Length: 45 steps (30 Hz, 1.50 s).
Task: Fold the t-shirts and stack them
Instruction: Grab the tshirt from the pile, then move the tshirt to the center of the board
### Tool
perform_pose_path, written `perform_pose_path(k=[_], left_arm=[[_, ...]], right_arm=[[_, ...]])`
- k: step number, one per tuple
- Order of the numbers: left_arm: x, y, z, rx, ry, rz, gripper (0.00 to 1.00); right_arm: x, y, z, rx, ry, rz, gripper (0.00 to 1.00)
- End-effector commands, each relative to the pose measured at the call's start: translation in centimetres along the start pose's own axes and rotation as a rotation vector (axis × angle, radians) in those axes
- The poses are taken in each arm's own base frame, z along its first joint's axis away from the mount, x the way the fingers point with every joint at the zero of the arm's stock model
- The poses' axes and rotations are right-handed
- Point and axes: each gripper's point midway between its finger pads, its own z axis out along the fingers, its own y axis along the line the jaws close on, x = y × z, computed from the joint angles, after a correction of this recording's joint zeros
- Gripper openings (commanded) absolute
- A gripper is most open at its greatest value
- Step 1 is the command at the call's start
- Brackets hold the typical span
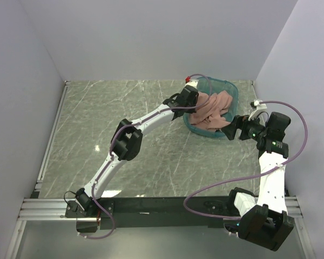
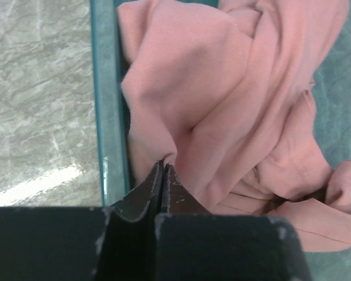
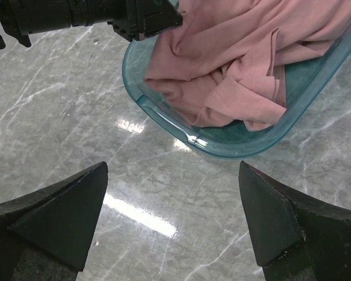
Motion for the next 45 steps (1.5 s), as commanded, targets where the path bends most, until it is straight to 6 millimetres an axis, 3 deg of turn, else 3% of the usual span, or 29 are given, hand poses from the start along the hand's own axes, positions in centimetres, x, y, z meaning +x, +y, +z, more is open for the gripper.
perform_pose_path(k=[1,6,9,11,12,17,18,20,21,25,29,32,35,36,38,39,41,45], left_arm=[[-4.9,-2.9,-2.8,0.097,-0.102,-0.005,0.0],[-11.8,-5.1,-8.4,0.186,-0.253,-0.019,0.0],[-17.1,-6.2,-14.6,0.237,-0.367,-0.029,0.0],[-18.9,-6.5,-17.1,0.254,-0.413,-0.027,0.0],[-20.6,-6.6,-19.8,0.271,-0.455,-0.03,0.0],[-24.9,-6.4,-27.6,0.293,-0.579,-0.013,0.0],[-26.2,-6.4,-30.3,0.305,-0.621,-0.014,0.0],[-27.3,-6.0,-32.7,0.3,-0.656,0.0,0.0],[-28.4,-5.8,-35.1,0.303,-0.696,0.0,0.0],[-29.9,-4.6,-40.1,0.275,-0.762,0.024,0.0],[-29.3,-2.7,-42.0,0.208,-0.763,0.055,0.0],[-26.8,-1.3,-41.7,0.184,-0.712,0.064,0.0],[-23.1,-0.1,-40.6,0.177,-0.636,0.062,0.0],[-20.9,0.4,-40.1,0.182,-0.594,0.07,0.0],[-19.0,0.7,-39.9,0.211,-0.566,0.051,0.0],[-17.0,1.2,-39.4,0.215,-0.53,0.052,0.0],[-15.2,2.0,-39.0,0.215,-0.495,0.018,0.0],[-8.9,7.6,-36.3,0.121,-0.399,-0.089,0.0]], right_arm=[[-1.0,0.0,-0.2,-0.005,-0.036,-0.013,0.98],[-0.9,0.0,-0.4,-0.011,-0.038,-0.012,0.98],[-1.0,0.1,-0.5,-0.016,-0.039,-0.012,0.98],[-0.9,0.1,-0.5,-0.019,-0.038,-0.014,0.98],[-0.9,0.1,-0.5,-0.02,-0.039,-0.015,0.98],[-0.8,0.2,-0.6,-0.024,-0.04,-0.019,0.99],[-0.8,0.2,-0.6,-0.028,-0.037,-0.019,0.99],[-0.8,0.3,-0.6,-0.031,-0.04,-0.026,0.99],[-0.7,0.3,-0.6,-0.033,-0.037,-0.024,0.99],[-0.7,0.4,-0.6,-0.04,-0.039,-0.031,0.99],[-0.5,0.6,-0.6,-0.05,-0.034,-0.034,0.99],[-0.4,1.0,-0.7,-0.075,-0.034,-0.044,0.99],[-0.3,1.5,-0.8,-0.096,-0.035,-0.056,0.99],[-0.3,1.6,-0.8,-0.103,-0.034,-0.057,0.99],[-0.2,1.9,-0.8,-0.121,-0.035,-0.066,0.98],[-0.1,1.9,-0.8,-0.125,-0.033,-0.068,0.98],[0.0,2.1,-0.8,-0.137,-0.029,-0.068,0.98],[0.4,2.4,-0.6,-0.156,-0.018,-0.095,0.98]])
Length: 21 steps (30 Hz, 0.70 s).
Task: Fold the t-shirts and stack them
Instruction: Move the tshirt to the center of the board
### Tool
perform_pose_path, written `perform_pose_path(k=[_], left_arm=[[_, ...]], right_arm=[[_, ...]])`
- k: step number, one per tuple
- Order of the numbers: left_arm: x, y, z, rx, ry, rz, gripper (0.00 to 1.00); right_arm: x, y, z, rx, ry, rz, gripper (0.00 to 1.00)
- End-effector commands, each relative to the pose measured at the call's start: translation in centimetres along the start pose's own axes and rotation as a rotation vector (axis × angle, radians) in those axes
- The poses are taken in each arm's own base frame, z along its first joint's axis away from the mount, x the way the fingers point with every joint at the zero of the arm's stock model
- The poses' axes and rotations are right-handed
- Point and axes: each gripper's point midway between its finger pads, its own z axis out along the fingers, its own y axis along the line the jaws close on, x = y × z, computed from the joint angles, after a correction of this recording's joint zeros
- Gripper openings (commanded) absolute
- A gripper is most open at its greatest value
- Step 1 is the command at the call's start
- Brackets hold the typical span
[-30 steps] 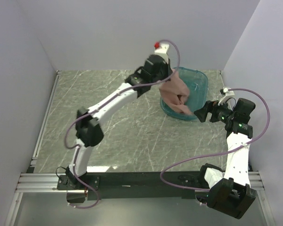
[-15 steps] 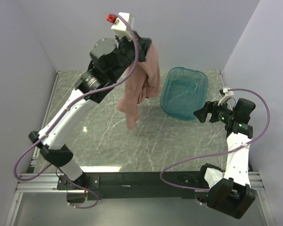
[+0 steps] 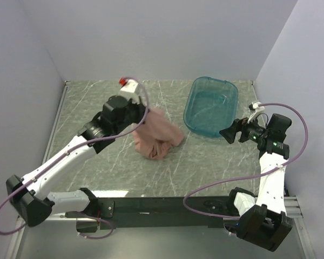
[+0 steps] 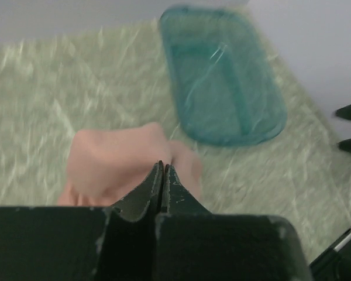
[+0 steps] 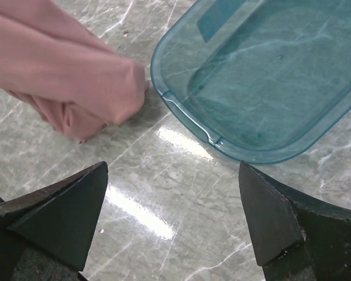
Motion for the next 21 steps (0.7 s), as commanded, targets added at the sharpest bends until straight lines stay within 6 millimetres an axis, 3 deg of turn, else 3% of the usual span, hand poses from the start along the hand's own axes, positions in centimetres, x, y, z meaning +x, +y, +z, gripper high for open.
perform_pose_path(k=[1,2,3,4,5,6,7,8,10,13,15,16,18,19,21], left_arm=[[-0.1,5.2,-1.4,-0.091,-0.082,-0.158,0.0],[1.1,7.0,-1.4,-0.128,-0.06,-0.227,0.0],[4.0,9.7,-1.3,-0.196,-0.005,-0.262,0.0],[4.7,13.7,-1.8,-0.305,-0.007,-0.342,0.02],[6.1,15.5,-1.9,-0.348,0.023,-0.381,0.12],[8.8,17.5,-2.3,-0.41,0.093,-0.414,0.26],[9.4,19.6,-2.9,-0.468,0.104,-0.446,0.53],[10.1,20.2,-3.3,-0.493,0.128,-0.453,0.61],[9.8,20.9,-4.4,-0.532,0.118,-0.423,0.74],[7.4,20.6,-5.9,-0.529,0.034,-0.37,0.81],[6.2,19.2,-6.1,-0.439,0.014,-0.305,0.81],[5.8,16.8,-5.4,-0.286,0.026,-0.261,0.82],[7.4,14.2,-4.1,-0.118,0.097,-0.232,0.85],[8.7,11.1,-3.5,0.022,0.16,-0.185,0.9],[11.1,9.0,-1.8,0.066,0.255,-0.108,0.91]], right_arm=[[0.3,1.0,0.0,-0.045,0.001,-0.044,0.98],[0.4,1.1,0.1,-0.05,0.002,-0.052,0.98],[0.5,1.2,0.2,-0.058,0.007,-0.065,0.98],[0.7,1.6,0.4,-0.072,0.018,-0.073,0.98],[0.8,1.8,0.6,-0.081,0.023,-0.082,0.98],[1.0,2.0,0.7,-0.088,0.028,-0.096,0.98],[1.2,2.5,1.0,-0.105,0.038,-0.109,0.98],[1.3,2.7,1.1,-0.114,0.045,-0.119,0.98],[1.8,3.4,1.4,-0.148,0.059,-0.153,0.98],[2.6,5.1,1.9,-0.23,0.085,-0.213,0.98],[3.3,6.9,2.1,-0.319,0.097,-0.256,0.98],[3.8,7.5,2.0,-0.357,0.104,-0.295,0.98],[4.4,8.9,2.1,-0.425,0.105,-0.346,0.98],[4.6,9.1,2.2,-0.433,0.108,-0.361,0.98],[4.8,9.2,2.3,-0.435,0.116,-0.372,0.98]])
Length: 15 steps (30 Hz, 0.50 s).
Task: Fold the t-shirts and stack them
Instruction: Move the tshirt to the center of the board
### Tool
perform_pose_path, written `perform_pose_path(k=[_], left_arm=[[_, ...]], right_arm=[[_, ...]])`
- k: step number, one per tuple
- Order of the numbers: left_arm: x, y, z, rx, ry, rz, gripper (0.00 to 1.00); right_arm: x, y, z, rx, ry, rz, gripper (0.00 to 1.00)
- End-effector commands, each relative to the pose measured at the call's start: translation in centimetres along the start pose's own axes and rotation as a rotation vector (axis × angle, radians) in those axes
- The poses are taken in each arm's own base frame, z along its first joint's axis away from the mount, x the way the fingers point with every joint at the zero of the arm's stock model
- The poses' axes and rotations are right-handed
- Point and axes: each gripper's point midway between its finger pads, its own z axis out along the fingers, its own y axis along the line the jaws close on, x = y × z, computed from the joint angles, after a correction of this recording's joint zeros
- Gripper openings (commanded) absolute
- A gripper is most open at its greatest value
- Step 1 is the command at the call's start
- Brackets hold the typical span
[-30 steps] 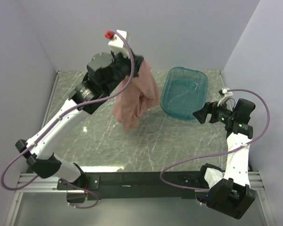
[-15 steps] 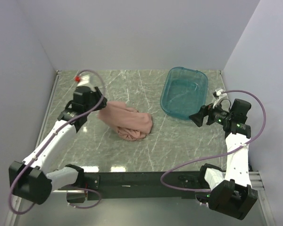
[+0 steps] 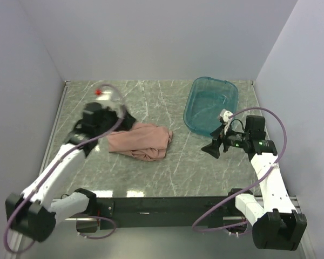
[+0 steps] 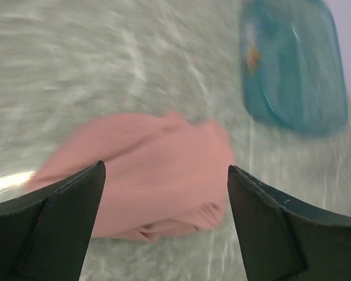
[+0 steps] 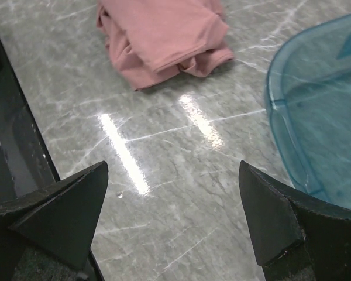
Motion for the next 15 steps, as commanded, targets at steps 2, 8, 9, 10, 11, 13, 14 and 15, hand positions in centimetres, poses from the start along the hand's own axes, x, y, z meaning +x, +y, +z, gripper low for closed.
perform_pose_path(k=[2,8,9,10,11,13,14,15], left_arm=[[7.8,-7.9,2.8,0.274,0.239,0.336,0.91],[12.1,-11.7,6.2,0.3,0.297,0.575,0.88],[12.4,-11.9,6.7,0.287,0.297,0.589,0.87],[13.2,-12.4,7.1,0.288,0.313,0.606,0.84],[14.0,-12.7,8.2,0.274,0.335,0.622,0.82],[14.9,-12.7,9.3,0.183,0.339,0.65,0.77],[15.2,-12.8,10.6,0.138,0.344,0.658,0.75],[15.0,-12.1,11.4,0.061,0.333,0.672,0.74]], right_arm=[[0.2,0.6,0.4,-0.043,0.008,-0.072,0.98],[0.4,-1.1,0.1,0.039,0.036,-0.045,0.98],[0.5,-1.2,0.0,0.046,0.036,-0.038,0.98],[0.4,-1.4,-0.1,0.056,0.034,-0.036,0.98],[0.5,-1.6,-0.2,0.059,0.035,-0.031,0.98],[0.5,-1.7,-0.2,0.065,0.039,-0.024,0.98],[0.6,-1.8,-0.2,0.066,0.042,-0.021,0.98],[0.6,-1.8,-0.2,0.065,0.042,-0.02,0.98]])
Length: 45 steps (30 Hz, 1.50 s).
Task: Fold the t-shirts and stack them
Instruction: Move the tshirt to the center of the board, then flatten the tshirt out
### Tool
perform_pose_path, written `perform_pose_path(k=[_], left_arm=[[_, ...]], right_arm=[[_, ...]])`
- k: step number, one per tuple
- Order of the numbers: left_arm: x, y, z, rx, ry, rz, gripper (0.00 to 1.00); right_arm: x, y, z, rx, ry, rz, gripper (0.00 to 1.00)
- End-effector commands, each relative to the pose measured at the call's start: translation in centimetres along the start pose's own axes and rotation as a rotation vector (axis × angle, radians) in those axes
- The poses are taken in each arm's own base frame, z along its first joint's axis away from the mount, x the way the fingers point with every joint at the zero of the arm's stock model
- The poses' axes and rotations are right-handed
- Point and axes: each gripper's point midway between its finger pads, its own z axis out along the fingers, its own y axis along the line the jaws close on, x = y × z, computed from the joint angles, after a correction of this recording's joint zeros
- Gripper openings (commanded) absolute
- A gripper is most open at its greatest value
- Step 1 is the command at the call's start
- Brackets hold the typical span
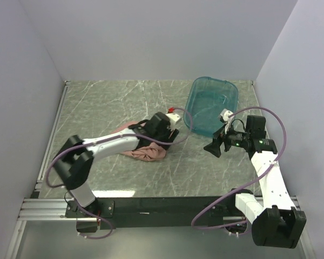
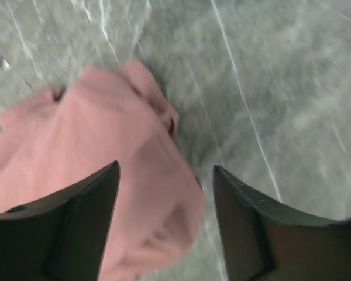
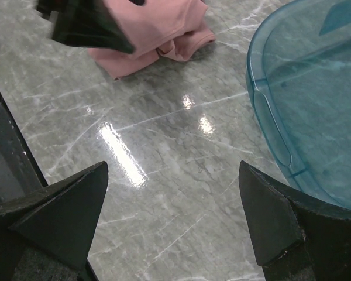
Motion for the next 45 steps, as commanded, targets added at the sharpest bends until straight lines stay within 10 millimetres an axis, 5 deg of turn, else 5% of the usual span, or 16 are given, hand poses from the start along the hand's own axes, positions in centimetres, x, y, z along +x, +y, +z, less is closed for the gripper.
perform_pose_path(k=[1,5,18,21,23,24,28,32,35,42,45], left_arm=[[-2.5,1.4,1.4,-0.201,-0.026,0.015,0.68],[-2.7,1.4,3.4,-0.284,0.013,0.008,0.55],[-0.5,1.5,4.7,-0.329,0.097,0.031,0.32],[-0.3,1.2,4.7,-0.309,0.098,0.02,0.18],[-0.4,1.1,4.5,-0.309,0.093,0.011,0.0],[-0.6,1.2,4.2,-0.319,0.083,-0.002,0.0],[-3.3,1.8,1.2,-0.349,-0.012,-0.053,0.0],[-8.7,2.5,-5.9,-0.337,-0.222,-0.131,0.0],[-10.5,3.8,-10.0,-0.319,-0.322,-0.187,0.0],[-10.3,11.3,-17.7,-0.384,-0.483,-0.357,0.0],[-10.5,12.9,-20.9,-0.393,-0.566,-0.357,0.0]], right_arm=[[-0.6,-0.7,-0.1,0.02,-0.006,-0.007,0.98],[-0.5,-0.7,-0.2,0.021,-0.005,-0.003,0.98],[-0.9,-0.6,-0.5,0.02,-0.014,-0.008,0.98],[-0.9,-0.6,-0.6,0.018,-0.017,-0.005,0.98],[-0.9,-0.6,-0.6,0.019,-0.02,-0.005,0.98],[-1.0,-0.6,-0.7,0.02,-0.021,-0.007,0.98],[-1.0,-0.4,-0.8,0.016,-0.027,-0.006,0.98],[-1.1,0.3,-0.8,-0.016,-0.045,-0.017,0.98],[-1.5,1.1,-0.5,-0.06,-0.058,-0.03,0.98],[-3.6,3.0,1.1,-0.137,-0.016,-0.137,0.98],[-5.1,3.6,2.5,-0.178,0.008,-0.207,0.98]])
